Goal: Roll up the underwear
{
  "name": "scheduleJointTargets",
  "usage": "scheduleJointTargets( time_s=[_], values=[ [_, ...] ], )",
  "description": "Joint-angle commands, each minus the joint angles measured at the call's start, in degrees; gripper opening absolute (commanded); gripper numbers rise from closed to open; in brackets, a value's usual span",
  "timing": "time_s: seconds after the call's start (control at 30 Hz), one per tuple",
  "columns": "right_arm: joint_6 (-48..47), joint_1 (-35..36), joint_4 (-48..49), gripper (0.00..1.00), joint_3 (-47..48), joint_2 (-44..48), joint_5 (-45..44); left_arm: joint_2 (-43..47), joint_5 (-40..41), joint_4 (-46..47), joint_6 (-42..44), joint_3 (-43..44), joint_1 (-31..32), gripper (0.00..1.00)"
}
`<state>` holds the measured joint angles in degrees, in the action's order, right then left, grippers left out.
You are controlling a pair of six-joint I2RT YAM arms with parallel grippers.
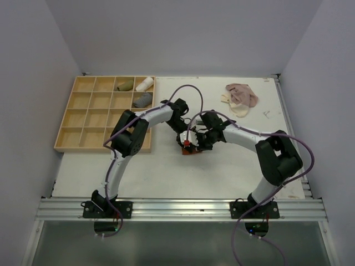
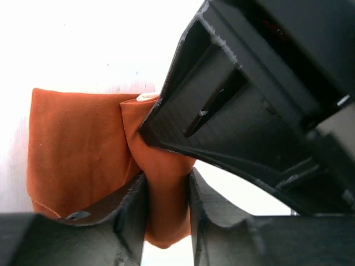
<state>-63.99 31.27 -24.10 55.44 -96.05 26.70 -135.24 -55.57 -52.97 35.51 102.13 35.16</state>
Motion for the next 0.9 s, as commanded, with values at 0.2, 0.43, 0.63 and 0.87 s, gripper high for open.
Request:
scheduleJointTargets(
  time_s=[0.2, 0.43, 0.63, 0.87],
  values=[
    [-5.4, -0.6, -15.8, 0.00, 8.5, -5.8, 6.3, 13.2, 20.8, -0.4, -3.6, 2.1, -6.8, 0.49],
    [-1.2, -0.8, -27.8, 0.00, 18.0, -13.4, 8.7, 30.7, 27.6, 19.1, -10.3, -3.1, -19.5, 0.56],
    [3.2, -2.7, -41.5, 0.00, 30.1, -23.6, 14.3, 49.3, 29.3, 31.2, -4.9, -22.9, -21.3, 0.62],
    [0.5, -6.0, -63.0, 0.00, 48.0, -42.9, 26.3, 67.1, 35.9, 31.2, 1.9, -47.0, -6.8, 0.66]
  ],
)
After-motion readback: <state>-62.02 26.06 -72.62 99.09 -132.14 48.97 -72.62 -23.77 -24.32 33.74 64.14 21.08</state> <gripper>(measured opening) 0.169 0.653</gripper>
